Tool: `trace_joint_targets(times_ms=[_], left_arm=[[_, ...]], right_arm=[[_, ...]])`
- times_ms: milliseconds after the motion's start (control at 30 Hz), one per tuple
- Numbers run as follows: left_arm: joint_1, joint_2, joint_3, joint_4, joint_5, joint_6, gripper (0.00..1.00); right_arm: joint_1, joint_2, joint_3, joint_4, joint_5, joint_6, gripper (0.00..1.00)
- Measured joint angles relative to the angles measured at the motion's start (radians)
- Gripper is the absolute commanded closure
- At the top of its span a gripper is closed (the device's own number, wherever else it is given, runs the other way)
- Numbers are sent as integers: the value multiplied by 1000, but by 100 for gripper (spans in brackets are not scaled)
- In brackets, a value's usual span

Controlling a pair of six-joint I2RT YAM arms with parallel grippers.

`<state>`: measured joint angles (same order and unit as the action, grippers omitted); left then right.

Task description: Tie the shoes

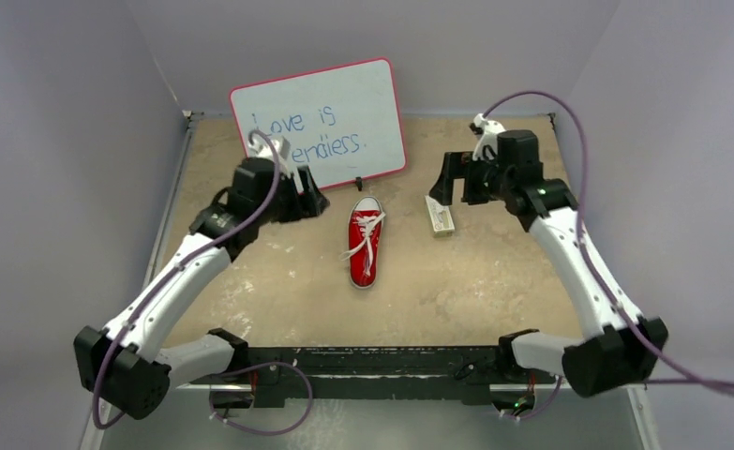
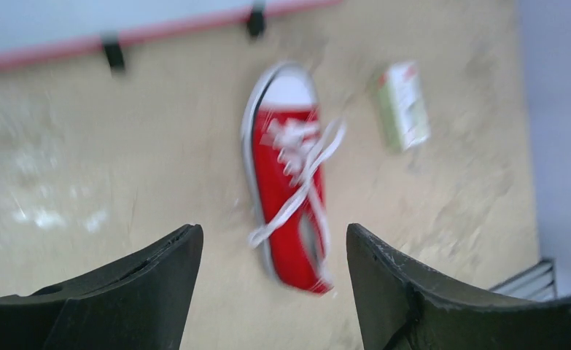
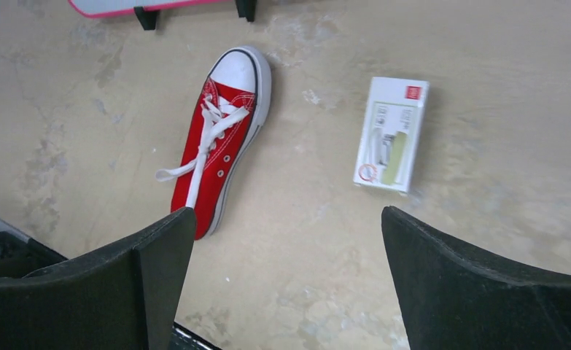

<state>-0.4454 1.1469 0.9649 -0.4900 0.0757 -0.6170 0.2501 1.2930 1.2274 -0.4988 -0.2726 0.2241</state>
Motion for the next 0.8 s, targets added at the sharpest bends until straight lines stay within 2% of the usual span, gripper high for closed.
trace_joint_targets(times_ms=[200, 333, 500, 800], left_arm=[[0, -46, 367, 5, -139, 62, 29], [0, -51, 525, 10, -211, 101, 29], [0, -54, 621, 8, -261, 150, 29], [0, -60, 715, -14, -301, 195, 29]], right_arm=[[0, -258, 140, -213, 161, -43, 1], [0, -357, 332, -328, 269, -64, 1], [0, -369, 528, -425, 362, -91, 1], [0, -282, 638, -509, 413, -82, 1]])
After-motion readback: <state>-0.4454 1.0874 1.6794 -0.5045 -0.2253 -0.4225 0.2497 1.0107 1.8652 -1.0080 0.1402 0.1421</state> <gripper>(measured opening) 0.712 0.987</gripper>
